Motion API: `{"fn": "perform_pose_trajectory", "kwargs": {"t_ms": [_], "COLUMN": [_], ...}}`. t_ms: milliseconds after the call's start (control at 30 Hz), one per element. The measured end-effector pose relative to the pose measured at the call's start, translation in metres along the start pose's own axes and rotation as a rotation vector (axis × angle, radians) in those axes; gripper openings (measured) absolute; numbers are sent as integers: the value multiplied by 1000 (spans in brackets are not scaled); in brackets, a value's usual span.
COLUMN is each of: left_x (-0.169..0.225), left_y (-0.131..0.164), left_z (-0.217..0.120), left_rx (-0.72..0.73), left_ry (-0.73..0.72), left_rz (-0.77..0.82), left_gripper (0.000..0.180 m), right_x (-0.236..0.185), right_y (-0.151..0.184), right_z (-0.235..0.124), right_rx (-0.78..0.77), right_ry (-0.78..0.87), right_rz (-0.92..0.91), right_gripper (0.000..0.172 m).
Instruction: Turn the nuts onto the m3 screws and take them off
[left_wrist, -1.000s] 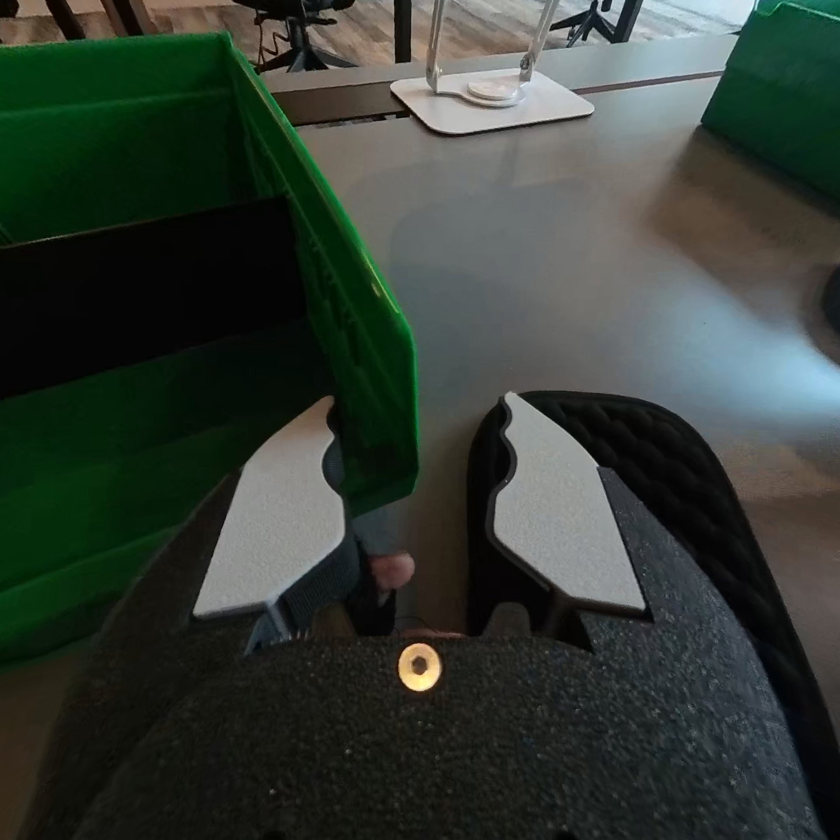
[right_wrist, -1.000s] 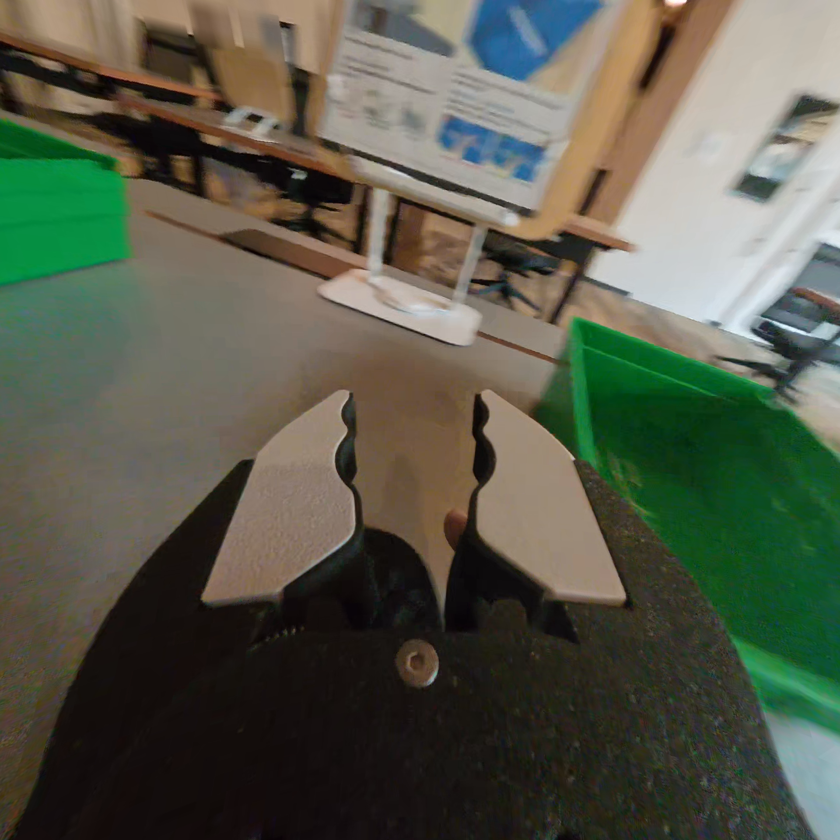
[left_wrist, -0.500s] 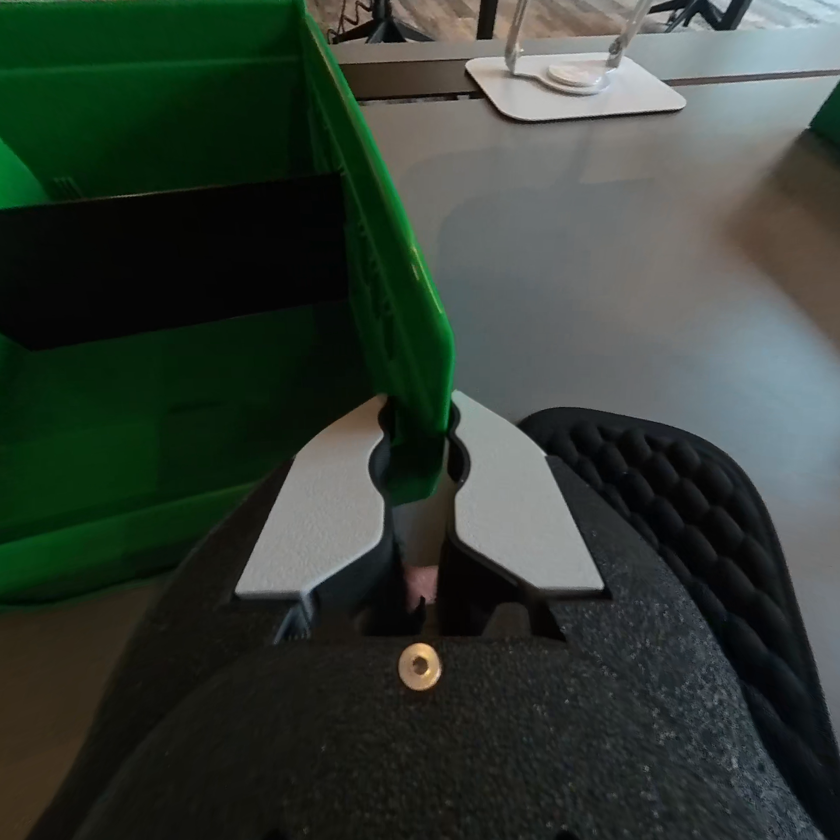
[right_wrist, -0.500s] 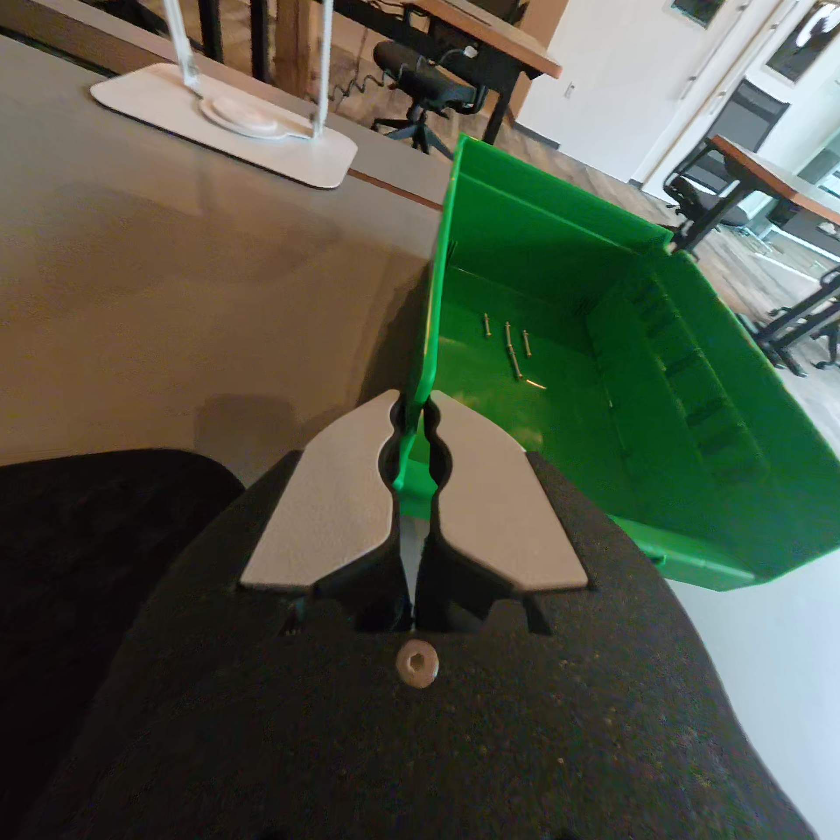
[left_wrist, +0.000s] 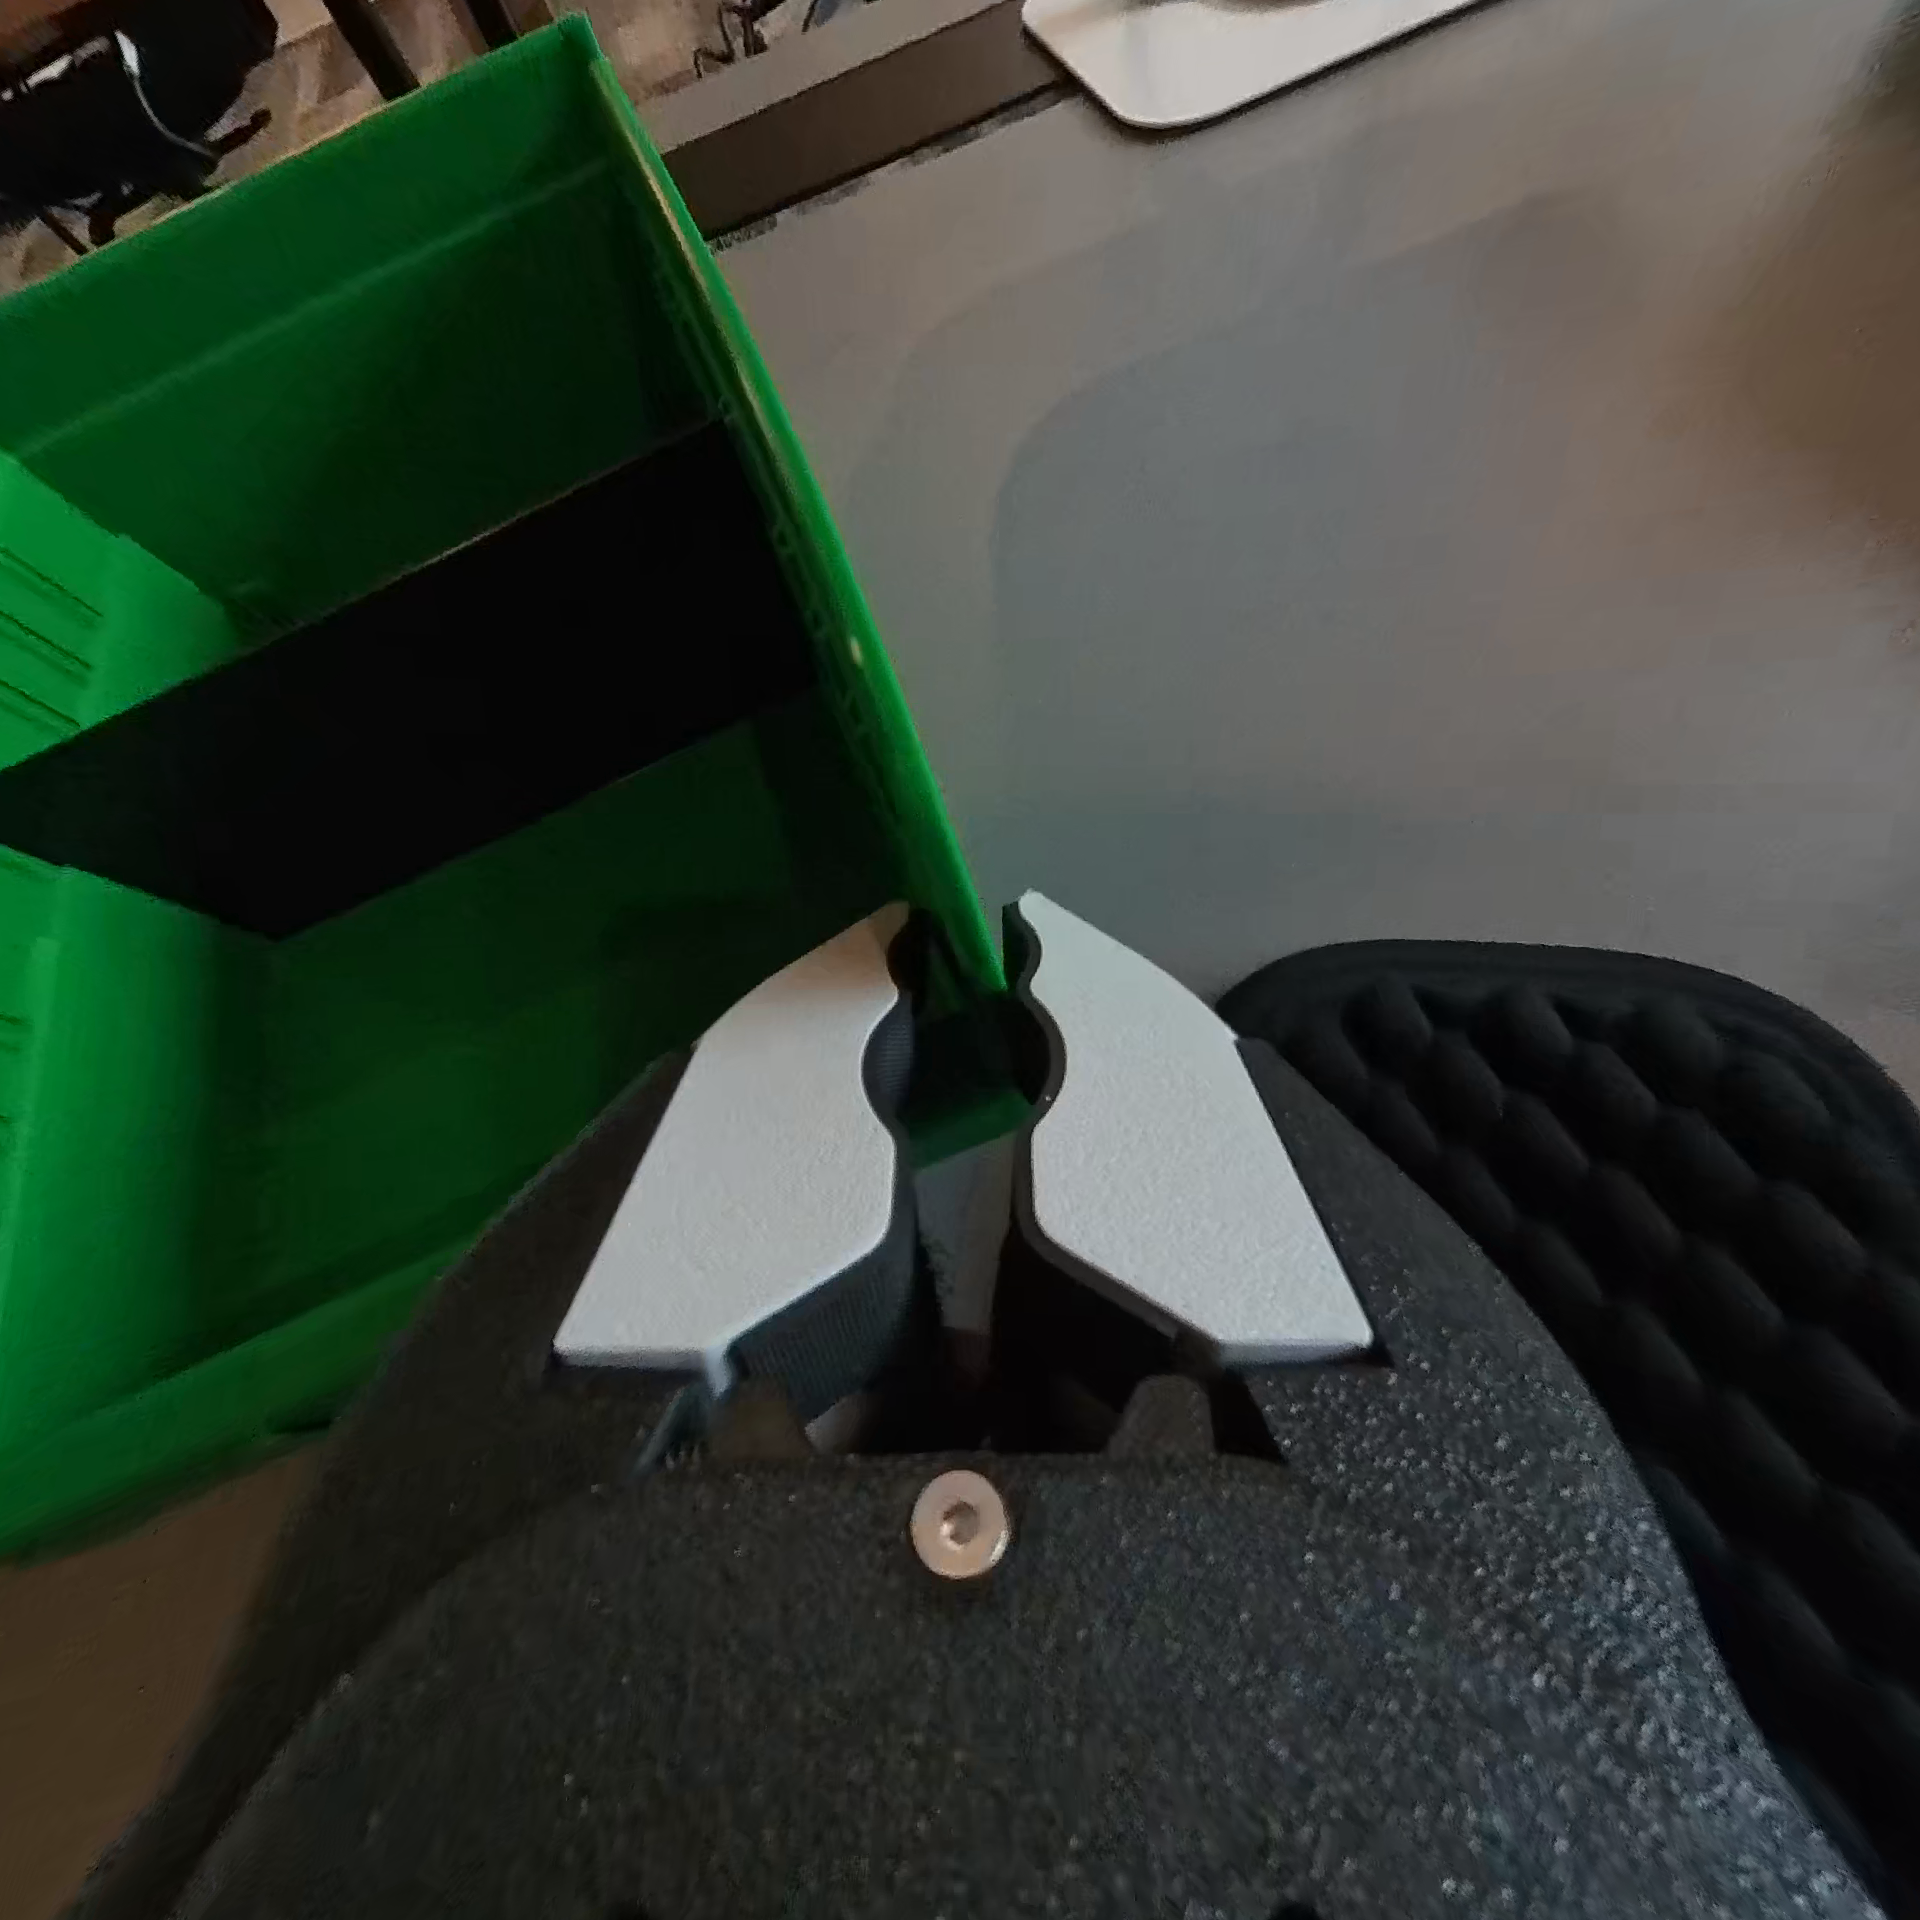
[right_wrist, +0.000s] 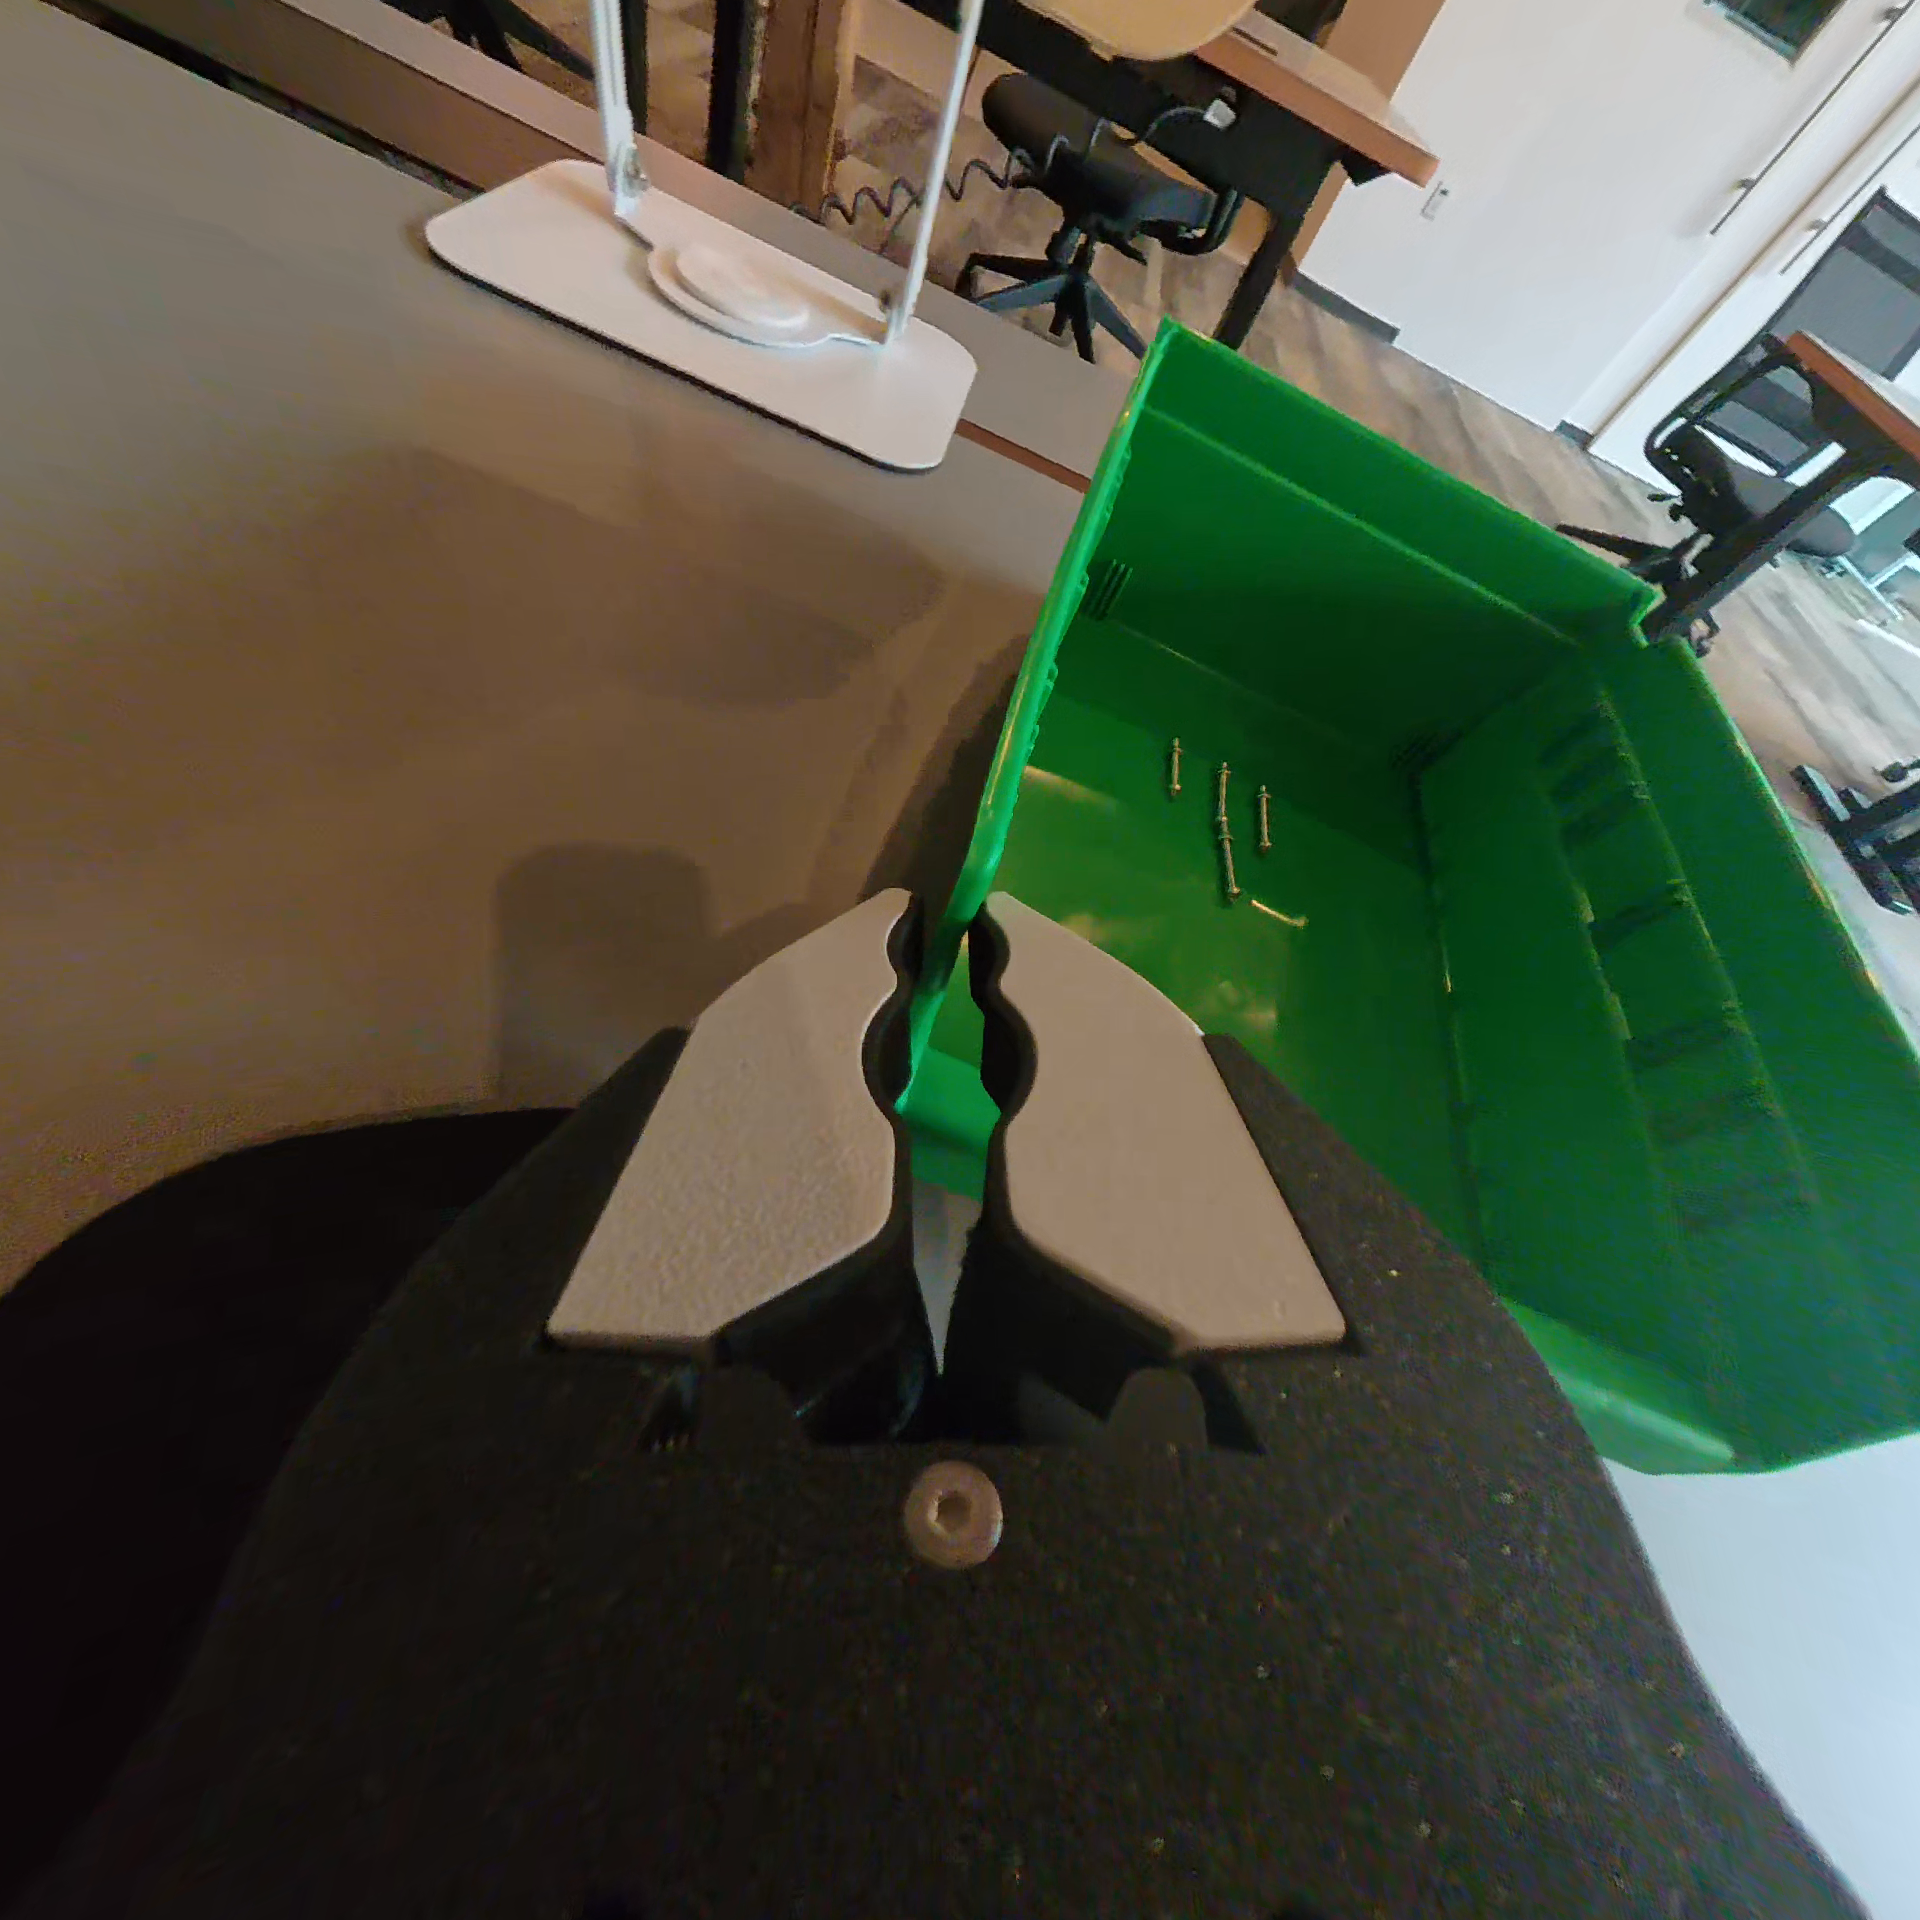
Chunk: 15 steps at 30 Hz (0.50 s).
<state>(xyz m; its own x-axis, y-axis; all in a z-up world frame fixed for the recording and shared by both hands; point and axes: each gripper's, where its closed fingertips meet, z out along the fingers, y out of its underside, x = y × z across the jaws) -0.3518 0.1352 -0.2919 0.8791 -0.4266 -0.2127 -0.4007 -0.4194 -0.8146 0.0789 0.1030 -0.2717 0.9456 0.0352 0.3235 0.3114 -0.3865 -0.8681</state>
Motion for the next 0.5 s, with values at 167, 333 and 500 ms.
{"fn": "perform_pose_trajectory", "kwargs": {"t_ms": [167, 333, 500], "left_x": [16, 40, 64], "left_y": [-10, -22, -32], "left_z": [11, 20, 27], "left_rx": [-9, -18, -30], "left_ry": [40, 70, 95], "left_rz": [33, 56, 63], "left_gripper": [13, 13, 14], "right_x": [-18, -39, -59], "right_y": [-9, -18, -27], "right_z": [3, 7, 10], "right_rx": [3, 7, 16], "right_ry": [-35, -69, -101], "right_rz": [-4, -27, -42], "right_gripper": [7, 7, 8]}}
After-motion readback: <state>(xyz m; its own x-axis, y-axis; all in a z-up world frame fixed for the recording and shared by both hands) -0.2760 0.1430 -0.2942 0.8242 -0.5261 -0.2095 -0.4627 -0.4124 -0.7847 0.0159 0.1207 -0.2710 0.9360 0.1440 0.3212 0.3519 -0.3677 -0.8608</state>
